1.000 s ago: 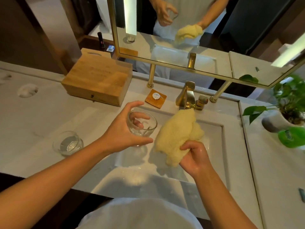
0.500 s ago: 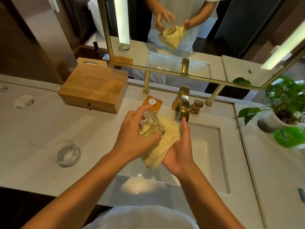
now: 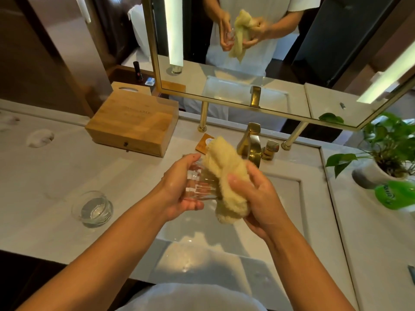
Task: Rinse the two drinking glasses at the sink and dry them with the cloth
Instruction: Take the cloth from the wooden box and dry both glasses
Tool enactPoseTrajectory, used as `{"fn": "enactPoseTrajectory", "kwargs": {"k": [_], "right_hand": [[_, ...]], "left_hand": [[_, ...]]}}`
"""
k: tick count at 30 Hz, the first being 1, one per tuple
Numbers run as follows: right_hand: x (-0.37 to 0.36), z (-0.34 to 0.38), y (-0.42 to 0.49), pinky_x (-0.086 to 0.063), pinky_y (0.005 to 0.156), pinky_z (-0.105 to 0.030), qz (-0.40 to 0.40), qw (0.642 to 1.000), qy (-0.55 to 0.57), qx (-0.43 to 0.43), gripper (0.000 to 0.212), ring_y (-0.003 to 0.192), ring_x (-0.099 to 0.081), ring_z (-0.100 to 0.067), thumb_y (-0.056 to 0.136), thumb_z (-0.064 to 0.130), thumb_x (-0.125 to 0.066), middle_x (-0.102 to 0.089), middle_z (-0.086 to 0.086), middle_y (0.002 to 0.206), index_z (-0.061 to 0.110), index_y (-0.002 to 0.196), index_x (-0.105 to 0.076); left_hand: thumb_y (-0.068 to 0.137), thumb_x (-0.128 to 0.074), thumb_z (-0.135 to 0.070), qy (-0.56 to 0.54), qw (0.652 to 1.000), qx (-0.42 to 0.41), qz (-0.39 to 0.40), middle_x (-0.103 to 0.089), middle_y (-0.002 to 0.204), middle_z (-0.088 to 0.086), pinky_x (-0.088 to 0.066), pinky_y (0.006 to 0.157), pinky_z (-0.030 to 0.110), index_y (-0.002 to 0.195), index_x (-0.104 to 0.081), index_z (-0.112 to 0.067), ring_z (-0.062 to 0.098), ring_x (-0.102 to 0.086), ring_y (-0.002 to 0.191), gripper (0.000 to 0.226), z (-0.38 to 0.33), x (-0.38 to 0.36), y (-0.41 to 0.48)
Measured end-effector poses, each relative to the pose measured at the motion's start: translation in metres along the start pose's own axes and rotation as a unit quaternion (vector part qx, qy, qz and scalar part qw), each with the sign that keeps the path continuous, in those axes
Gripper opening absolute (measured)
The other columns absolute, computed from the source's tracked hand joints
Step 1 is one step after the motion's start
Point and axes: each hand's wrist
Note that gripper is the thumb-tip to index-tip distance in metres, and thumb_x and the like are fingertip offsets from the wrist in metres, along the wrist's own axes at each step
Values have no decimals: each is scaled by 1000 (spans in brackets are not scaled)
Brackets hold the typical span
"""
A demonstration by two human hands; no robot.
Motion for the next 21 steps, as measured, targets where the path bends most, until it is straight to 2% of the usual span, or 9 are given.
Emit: {"fn": "enactPoseTrajectory", "kwargs": {"k": [2,4,6,9,11,13,16,18,21], "right_hand": [[-1,1,-2,-59,75,-39,2,995,-93,35,64,110,-63,-30,64,21,-83,-57,-5,130,42,116,-53],[-3,1,-1,-60,81,-33,21,975,-211,70,80,117,-58,-19,66,21,-86,-49,8,135,51,127,-44],[-10,-4,3,-55,89,-22,30,930,-346,121,77,118,-55,-7,69,30,-87,-50,12,132,51,130,-46],[-24,-6,11,-50,86,-10,-53,931,-332,143,60,108,-61,3,70,32,-88,-63,8,120,46,117,-54],[-29,-3,16,-55,84,-18,-84,960,-230,135,45,100,-69,-4,71,34,-82,-71,4,108,34,111,-63],[-35,1,21,-59,84,-34,-110,985,-92,99,42,97,-73,-18,73,38,-75,-76,-4,103,20,110,-68],[-43,3,29,-58,88,-46,-158,983,96,-7,41,100,-73,-30,85,38,-73,-75,-13,108,13,118,-70],[-42,8,34,-57,88,-49,-158,978,117,-74,36,98,-73,-34,88,37,-73,-75,-15,106,15,116,-71],[-36,23,47,-57,90,-51,-112,979,55,-161,42,102,-71,-39,81,37,-78,-74,-17,110,13,115,-73]], "left_hand": [[96,-47,-44,25,999,-24,-7,-67,64,5,-42,45,24,88,-65,-18,18,-63,54,33,-3,-5,-1],[95,-49,-44,27,999,-36,-21,-64,61,4,-40,44,22,80,-66,-19,17,-60,51,34,-7,-9,-1],[91,-52,-48,17,999,-31,-34,-64,66,5,-42,48,23,78,-67,-18,21,-62,59,35,-11,-11,1],[94,-49,-46,36,996,-54,-64,-59,63,2,-34,44,20,77,-62,-18,15,-52,53,35,-11,-20,1],[98,-47,-42,79,981,-146,-101,-59,74,2,-35,44,22,90,-59,-19,14,-51,61,27,-8,-27,1],[99,-45,-42,144,935,-299,-123,-57,84,-1,-40,54,25,94,-53,-24,15,-53,73,20,1,-29,2],[92,-42,-49,332,803,-469,-157,-51,97,0,-45,62,26,105,-51,-27,13,-53,77,27,10,-23,1],[89,-44,-48,405,740,-519,-138,-47,100,0,-44,63,21,113,-50,-27,11,-51,79,33,4,-17,3],[88,-47,-45,466,671,-574,-53,-43,98,1,-42,63,22,115,-50,-25,14,-47,79,34,-15,-2,11]]}}
Point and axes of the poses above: each hand's wrist, its own y-axis towards the middle knuckle, its own x-axis out of the back of the hand, z = x × y
